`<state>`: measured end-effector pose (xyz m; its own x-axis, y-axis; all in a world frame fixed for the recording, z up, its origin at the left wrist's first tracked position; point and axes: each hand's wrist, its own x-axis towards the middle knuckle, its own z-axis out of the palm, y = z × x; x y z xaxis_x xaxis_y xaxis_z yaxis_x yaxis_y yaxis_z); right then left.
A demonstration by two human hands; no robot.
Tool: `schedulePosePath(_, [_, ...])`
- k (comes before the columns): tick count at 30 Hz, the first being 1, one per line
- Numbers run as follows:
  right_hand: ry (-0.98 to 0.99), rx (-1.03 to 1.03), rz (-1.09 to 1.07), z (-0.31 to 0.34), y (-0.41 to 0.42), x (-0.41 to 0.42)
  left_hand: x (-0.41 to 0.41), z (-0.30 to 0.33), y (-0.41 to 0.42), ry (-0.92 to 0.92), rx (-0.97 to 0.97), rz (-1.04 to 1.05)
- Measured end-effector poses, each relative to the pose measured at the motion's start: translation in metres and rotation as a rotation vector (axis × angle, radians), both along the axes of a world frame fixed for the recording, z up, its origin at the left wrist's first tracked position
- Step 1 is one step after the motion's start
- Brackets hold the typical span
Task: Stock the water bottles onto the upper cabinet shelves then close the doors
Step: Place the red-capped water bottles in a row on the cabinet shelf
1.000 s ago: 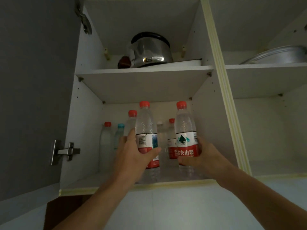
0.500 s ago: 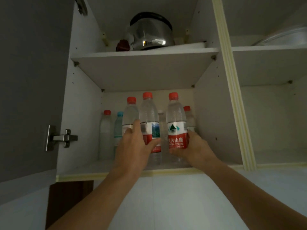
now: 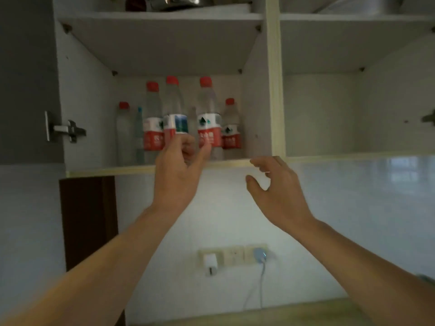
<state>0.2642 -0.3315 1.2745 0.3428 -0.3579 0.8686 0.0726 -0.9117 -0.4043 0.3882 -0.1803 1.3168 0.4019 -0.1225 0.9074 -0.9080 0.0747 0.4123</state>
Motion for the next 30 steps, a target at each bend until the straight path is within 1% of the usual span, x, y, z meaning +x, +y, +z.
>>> schedulePosePath(3, [0.143, 0.184, 0.029, -0.046, -0.004, -0.066, -0.058, -0.040, -0.010, 0.117, 0.111, -0.012])
schedulePosePath(6, [0.270, 0.323, 0.025, -0.098, -0.010, -0.137, -0.116, -0.091, -0.019, 0.230, 0.231, -0.036])
schedulePosePath(10, [0.396, 0.477, -0.021, -0.166, -0.009, -0.221, -0.184, -0.161, -0.027, 0.404, 0.394, -0.149])
schedulePosePath(14, [0.530, 0.595, -0.045, -0.228, 0.001, -0.291, -0.245, -0.231, -0.021, 0.531, 0.570, -0.281])
schedulePosePath(16, [0.568, 0.664, -0.061, -0.259, 0.009, -0.319, -0.270, -0.267, -0.018, 0.602, 0.648, -0.324])
schedulePosePath(19, [0.637, 0.776, -0.128, -0.309, 0.021, -0.356, -0.302, -0.323, -0.012, 0.698, 0.780, -0.451])
schedulePosePath(21, [0.677, 0.834, -0.143, -0.345, 0.030, -0.378, -0.319, -0.361, -0.005, 0.724, 0.877, -0.547])
schedulePosePath(24, [0.717, 0.864, -0.191, -0.405, 0.045, -0.409, -0.339, -0.423, 0.005, 0.757, 1.019, -0.666])
schedulePosePath(27, [0.755, 0.970, -0.210, -0.478, 0.060, -0.433, -0.357, -0.494, 0.014, 0.807, 1.129, -0.699])
schedulePosePath(30, [0.825, 1.060, -0.238, -0.557, 0.069, -0.446, -0.371, -0.571, 0.017, 0.880, 1.204, -0.680])
